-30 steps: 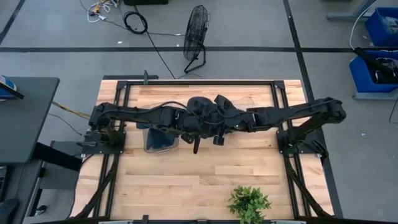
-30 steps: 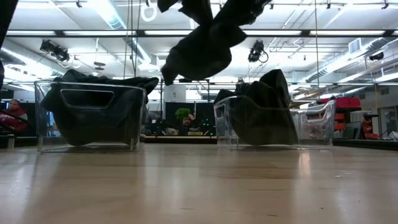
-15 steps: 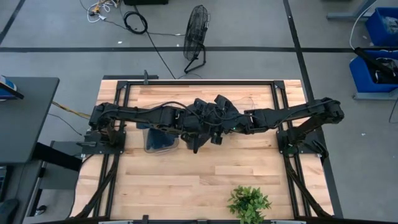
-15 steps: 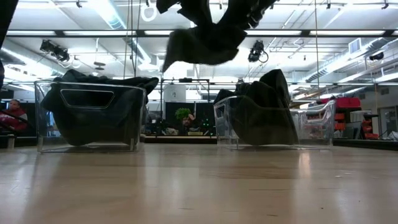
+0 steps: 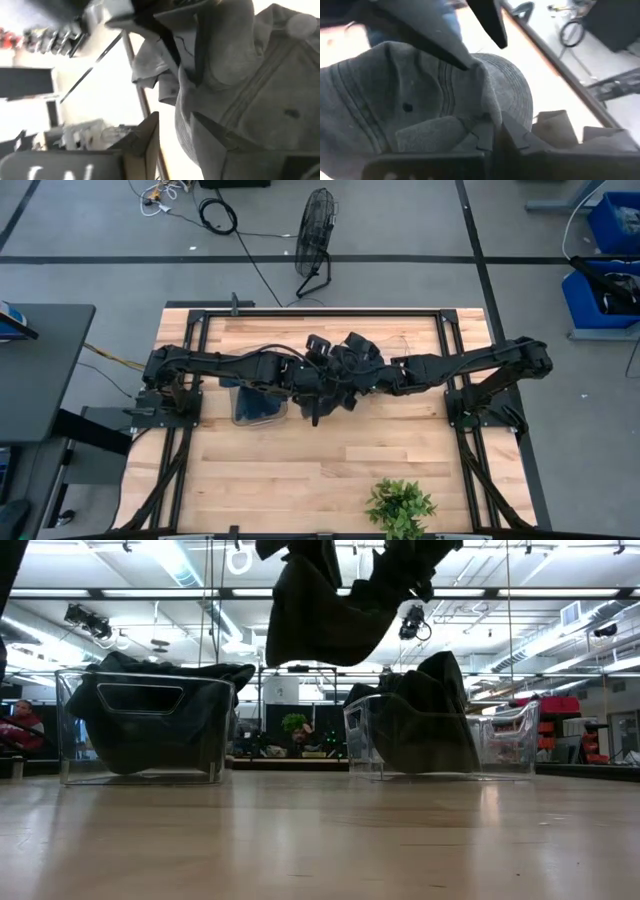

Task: Pick & Place hat
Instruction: Put the black cap into the right transparent bin

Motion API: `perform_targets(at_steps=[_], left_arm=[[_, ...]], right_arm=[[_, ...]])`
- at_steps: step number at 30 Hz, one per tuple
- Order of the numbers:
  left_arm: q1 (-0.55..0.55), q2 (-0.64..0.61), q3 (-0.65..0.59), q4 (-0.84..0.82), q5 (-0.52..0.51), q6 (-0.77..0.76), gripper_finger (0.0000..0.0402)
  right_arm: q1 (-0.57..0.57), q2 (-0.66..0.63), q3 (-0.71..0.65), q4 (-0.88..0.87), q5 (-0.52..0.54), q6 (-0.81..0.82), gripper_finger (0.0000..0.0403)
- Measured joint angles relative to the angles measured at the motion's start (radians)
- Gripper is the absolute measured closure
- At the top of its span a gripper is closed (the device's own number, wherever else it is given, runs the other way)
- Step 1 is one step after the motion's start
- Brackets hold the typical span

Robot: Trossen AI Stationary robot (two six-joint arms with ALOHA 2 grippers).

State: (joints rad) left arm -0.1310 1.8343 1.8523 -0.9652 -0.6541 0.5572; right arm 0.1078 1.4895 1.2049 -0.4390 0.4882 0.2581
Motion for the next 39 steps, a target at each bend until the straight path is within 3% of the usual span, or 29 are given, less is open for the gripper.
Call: perform_targets(at_steps=[3, 6, 11, 15, 22, 32, 39], left_arm=[[-0.004, 0.000, 0.000, -0.001, -0.109, -0.028, 0.0263], [-0.019, -0.010, 0.000, -0.005, -0.298, -0.073, 0.0251], [-0.052, -0.055, 0.002, -0.035, -0.527, -0.149, 0.0249], [-0.077, -0.116, 0.002, -0.073, -0.538, -0.230, 0.0248], [-0.090, -0.200, 0.001, -0.104, -0.521, -0.293, 0.0248], [-0.080, -0.233, 0.001, -0.135, -0.520, -0.304, 0.0248], [-0.077, -0.232, 0.001, -0.135, -0.520, -0.303, 0.0248]], right_arm=[[0.000, -0.004, 0.005, 0.003, 0.066, 0.042, 0.0394], [0.000, -0.022, 0.033, -0.008, 0.150, 0.090, 0.0392], [0.000, -0.076, 0.096, -0.171, 0.317, 0.293, 0.0393], [0.001, -0.108, 0.111, -0.344, 0.384, 0.560, 0.0393], [0.000, -0.105, 0.082, -0.600, 0.379, 1.001, 0.0393], [0.000, -0.104, -0.027, -0.647, 0.287, 1.349, 0.0385], [0.012, -0.105, -0.053, -0.783, 0.210, 1.544, 0.0383]])
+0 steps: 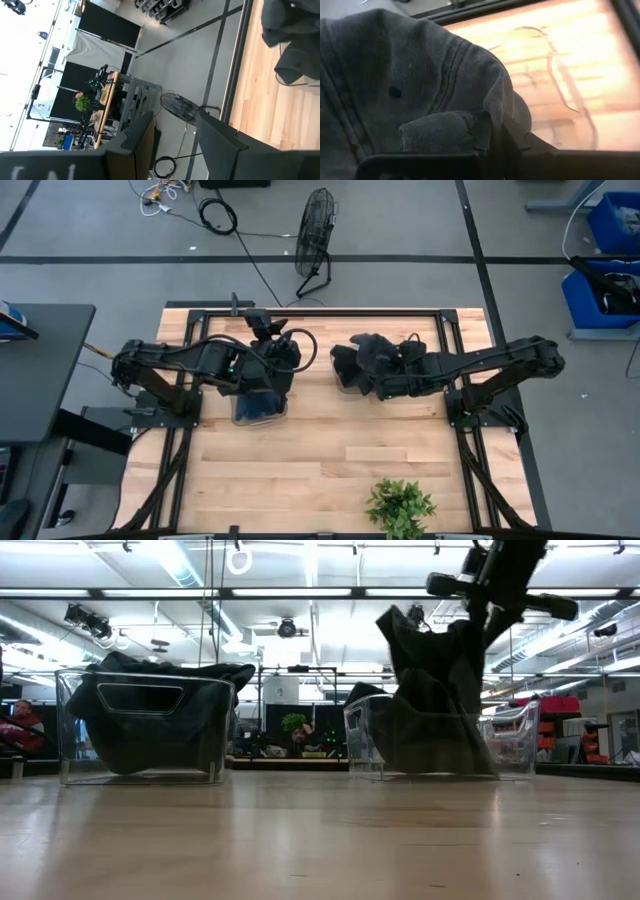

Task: Pick & Place hat
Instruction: Put the black cap into the right transparent bin

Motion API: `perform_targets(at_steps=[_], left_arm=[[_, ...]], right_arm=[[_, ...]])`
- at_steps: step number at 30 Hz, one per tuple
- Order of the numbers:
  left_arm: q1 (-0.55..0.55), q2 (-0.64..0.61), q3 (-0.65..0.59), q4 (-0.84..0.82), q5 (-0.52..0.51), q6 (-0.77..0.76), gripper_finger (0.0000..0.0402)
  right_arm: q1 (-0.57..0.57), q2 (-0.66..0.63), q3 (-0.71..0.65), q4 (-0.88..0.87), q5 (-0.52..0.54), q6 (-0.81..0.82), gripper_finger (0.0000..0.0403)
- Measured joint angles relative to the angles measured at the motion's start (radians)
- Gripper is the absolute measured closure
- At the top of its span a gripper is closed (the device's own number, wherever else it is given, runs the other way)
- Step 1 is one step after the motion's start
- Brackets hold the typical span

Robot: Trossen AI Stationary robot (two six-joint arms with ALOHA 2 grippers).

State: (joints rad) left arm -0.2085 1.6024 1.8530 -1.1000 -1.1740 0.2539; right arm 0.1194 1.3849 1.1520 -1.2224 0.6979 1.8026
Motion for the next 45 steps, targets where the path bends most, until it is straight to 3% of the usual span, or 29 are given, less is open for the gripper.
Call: perform_targets(at_steps=[5, 11, 19, 28, 38, 45], left_arm=[[0.000, 0.000, 0.000, -0.007, 0.000, 0.000, 0.0248], [0.000, 0.000, -0.001, -0.021, 0.000, -0.001, 0.0248], [0.000, 0.001, -0.001, -0.021, 0.000, -0.003, 0.0248], [0.000, 0.001, -0.001, -0.029, 0.000, -0.008, 0.0248], [0.000, 0.002, -0.001, -0.032, 0.001, -0.034, 0.0248], [0.000, 0.002, -0.001, -0.042, 0.001, -0.042, 0.0248]], right_arm=[[0.037, 0.000, -0.001, -0.085, 0.009, 0.151, 0.0380], [0.065, -0.010, -0.002, -0.099, 0.086, 0.171, 0.0376], [0.092, -0.043, 0.027, -0.139, 0.097, 0.157, 0.0376], [0.124, -0.058, 0.027, -0.269, 0.097, 0.287, 0.0376], [0.132, -0.059, -0.024, -0.249, 0.045, 0.306, 0.0376], [0.124, -0.058, -0.158, -0.080, 0.023, 0.338, 0.0376]])
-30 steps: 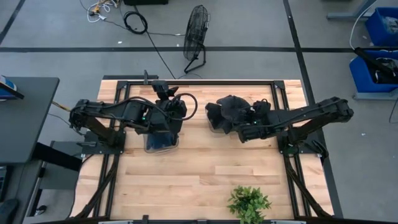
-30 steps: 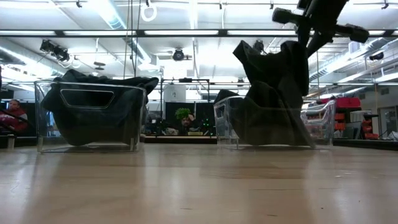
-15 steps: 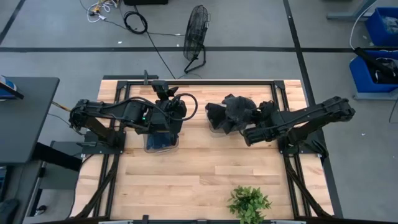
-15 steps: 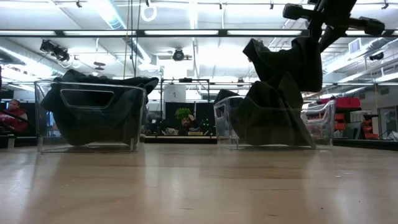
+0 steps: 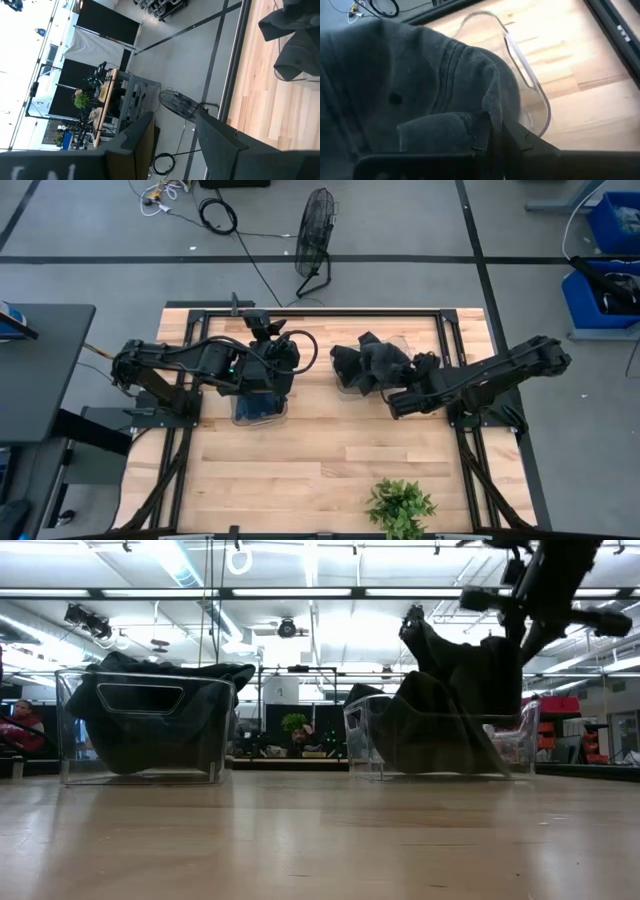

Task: Pick & Place hat
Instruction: Put the black cap into the right transparent bin, then return to Home Position

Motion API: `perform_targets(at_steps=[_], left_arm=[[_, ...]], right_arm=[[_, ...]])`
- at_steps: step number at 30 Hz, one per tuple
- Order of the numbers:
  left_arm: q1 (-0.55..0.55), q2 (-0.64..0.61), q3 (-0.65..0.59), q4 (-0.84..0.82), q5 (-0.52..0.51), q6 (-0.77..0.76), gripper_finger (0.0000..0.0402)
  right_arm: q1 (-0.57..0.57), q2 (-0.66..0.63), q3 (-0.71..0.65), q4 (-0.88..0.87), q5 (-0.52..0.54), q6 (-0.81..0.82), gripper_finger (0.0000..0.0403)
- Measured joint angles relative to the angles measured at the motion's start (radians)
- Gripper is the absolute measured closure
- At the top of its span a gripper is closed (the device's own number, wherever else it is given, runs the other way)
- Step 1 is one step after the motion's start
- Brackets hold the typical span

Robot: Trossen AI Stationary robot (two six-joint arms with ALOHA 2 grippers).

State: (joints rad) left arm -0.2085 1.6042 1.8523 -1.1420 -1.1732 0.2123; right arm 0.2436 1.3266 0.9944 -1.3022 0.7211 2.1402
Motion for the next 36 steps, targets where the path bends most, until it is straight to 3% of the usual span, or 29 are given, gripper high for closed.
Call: perform_targets(at_steps=[11, 18, 24, 36], left_arm=[[0.000, 0.000, 0.000, 0.000, 0.000, -0.001, 0.0248], [0.000, 0.000, 0.000, 0.000, 0.000, -0.002, 0.0248], [0.000, 0.000, 0.000, 0.000, 0.000, -0.003, 0.0248], [-0.001, 0.000, 0.000, -0.001, 0.000, -0.021, 0.0248]], right_arm=[[-0.036, 0.000, -0.072, 0.073, -0.052, -0.049, 0.0371], [-0.036, -0.003, -0.072, 0.087, -0.070, -0.166, 0.0334], [-0.035, -0.064, -0.073, 0.087, -0.179, -0.208, 0.0306], [-0.035, -0.256, -0.073, 0.091, 0.013, -0.388, 0.0287]])
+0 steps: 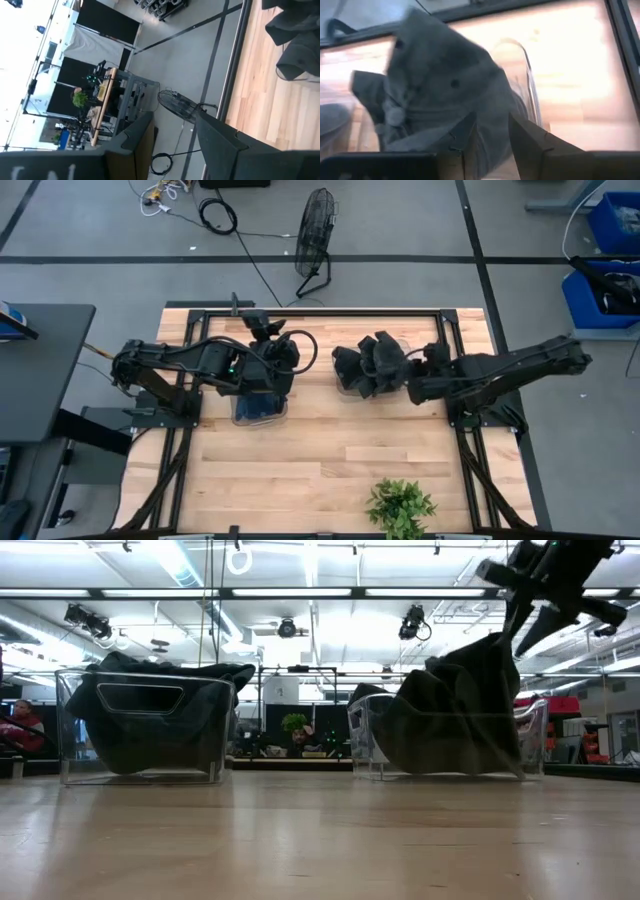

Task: Pick & Place hat
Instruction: Return to Home Position

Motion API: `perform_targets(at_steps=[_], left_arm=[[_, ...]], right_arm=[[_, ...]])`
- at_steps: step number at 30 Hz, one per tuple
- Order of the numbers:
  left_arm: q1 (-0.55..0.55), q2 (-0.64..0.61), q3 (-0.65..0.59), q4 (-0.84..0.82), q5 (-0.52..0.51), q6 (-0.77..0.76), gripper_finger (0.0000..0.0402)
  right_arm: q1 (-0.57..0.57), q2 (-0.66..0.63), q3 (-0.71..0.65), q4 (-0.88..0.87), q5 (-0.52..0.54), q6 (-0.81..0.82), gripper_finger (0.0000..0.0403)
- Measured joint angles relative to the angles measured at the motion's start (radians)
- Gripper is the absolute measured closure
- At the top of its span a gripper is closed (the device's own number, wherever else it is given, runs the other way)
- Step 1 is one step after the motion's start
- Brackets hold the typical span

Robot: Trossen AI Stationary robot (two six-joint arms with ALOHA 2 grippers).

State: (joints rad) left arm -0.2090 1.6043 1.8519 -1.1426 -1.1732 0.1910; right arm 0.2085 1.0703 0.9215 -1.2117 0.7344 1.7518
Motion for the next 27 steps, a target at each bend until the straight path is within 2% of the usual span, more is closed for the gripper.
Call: perform_targets(at_steps=[4, 7, 11, 14, 18, 23, 27], left_arm=[[-0.003, -0.017, 0.000, -0.060, 0.002, -0.072, 0.0248], [-0.003, -0.050, 0.000, -0.164, 0.016, -0.214, 0.0248], [-0.004, -0.116, 0.000, -0.321, 0.130, -0.447, 0.0248], [-0.009, -0.165, 0.000, -0.390, 0.183, -0.561, 0.0248], [-0.041, -0.246, 0.000, -0.426, 0.177, -0.640, 0.0248], [-0.135, -0.360, -0.009, -0.424, 0.166, -0.701, 0.0248], [-0.228, -0.469, -0.109, -0.425, 0.091, -0.798, 0.0248]], right_arm=[[0.000, -0.055, 0.000, 0.039, 0.072, -0.135, 0.0286], [0.000, -0.097, 0.000, 0.080, 0.104, -0.281, 0.0286], [0.000, -0.155, 0.000, 0.128, 0.125, -0.496, 0.0286], [0.000, -0.195, 0.000, 0.135, 0.138, -0.636, 0.0286], [0.000, -0.254, 0.000, 0.135, 0.148, -0.751, 0.0286], [0.000, -0.333, 0.000, 0.135, 0.149, -0.892, 0.0286], [0.001, -0.405, 0.000, 0.135, 0.149, -0.970, 0.0286]])
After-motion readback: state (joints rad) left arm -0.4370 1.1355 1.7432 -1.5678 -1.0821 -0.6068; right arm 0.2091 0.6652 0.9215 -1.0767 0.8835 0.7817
